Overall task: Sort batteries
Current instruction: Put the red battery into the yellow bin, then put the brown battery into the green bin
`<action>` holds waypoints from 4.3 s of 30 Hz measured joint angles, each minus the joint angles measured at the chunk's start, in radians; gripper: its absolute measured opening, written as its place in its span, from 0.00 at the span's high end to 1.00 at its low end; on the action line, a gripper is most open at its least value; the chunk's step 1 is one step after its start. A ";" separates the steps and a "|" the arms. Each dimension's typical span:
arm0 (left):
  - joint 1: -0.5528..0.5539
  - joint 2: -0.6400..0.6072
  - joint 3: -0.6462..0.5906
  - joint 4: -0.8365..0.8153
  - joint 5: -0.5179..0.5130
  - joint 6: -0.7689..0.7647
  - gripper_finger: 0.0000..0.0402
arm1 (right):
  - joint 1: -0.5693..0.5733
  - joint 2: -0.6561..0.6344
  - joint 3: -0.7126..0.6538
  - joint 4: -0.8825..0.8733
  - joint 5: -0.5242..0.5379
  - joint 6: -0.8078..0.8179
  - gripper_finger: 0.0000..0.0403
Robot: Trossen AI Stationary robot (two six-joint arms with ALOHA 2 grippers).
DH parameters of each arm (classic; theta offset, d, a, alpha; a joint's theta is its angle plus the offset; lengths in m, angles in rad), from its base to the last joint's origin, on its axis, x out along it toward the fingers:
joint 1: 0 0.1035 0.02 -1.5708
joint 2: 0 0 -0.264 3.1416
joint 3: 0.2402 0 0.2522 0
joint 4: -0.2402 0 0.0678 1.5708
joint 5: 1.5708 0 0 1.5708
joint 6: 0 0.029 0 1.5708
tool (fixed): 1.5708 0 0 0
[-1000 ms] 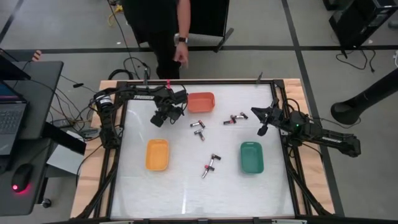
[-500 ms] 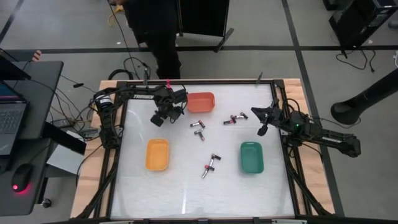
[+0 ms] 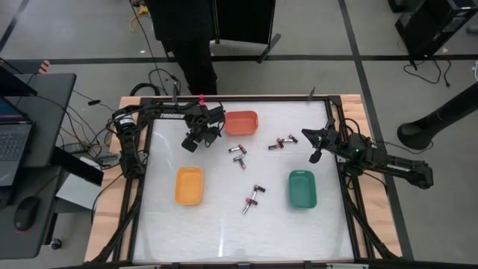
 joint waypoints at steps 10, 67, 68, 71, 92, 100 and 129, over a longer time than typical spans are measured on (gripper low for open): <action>-0.003 0.001 -0.001 0.003 0.009 -0.033 0.87 | 0.000 0.000 0.000 0.000 0.000 0.000 0.91; -0.752 -0.267 0.080 -0.283 0.127 -1.185 0.87 | 0.000 0.000 0.000 0.000 0.000 0.000 0.91; -0.756 -0.267 0.057 -0.257 0.135 -1.186 0.87 | 0.000 0.000 0.000 0.000 0.000 0.000 0.91; -0.754 -0.267 -0.001 -0.226 0.139 -1.183 0.87 | 0.000 0.000 0.000 0.000 0.000 0.000 0.91; -0.679 -0.267 -0.239 0.016 0.133 -1.083 0.87 | 0.000 0.000 0.000 0.000 0.000 0.000 0.91; -0.679 -0.267 -0.239 0.013 0.150 -1.112 0.79 | 0.000 0.000 0.000 0.000 0.000 0.000 0.91; -0.696 -0.393 -0.091 0.385 -0.061 -1.109 0.98 | 0.000 0.000 0.000 0.008 0.000 0.000 0.91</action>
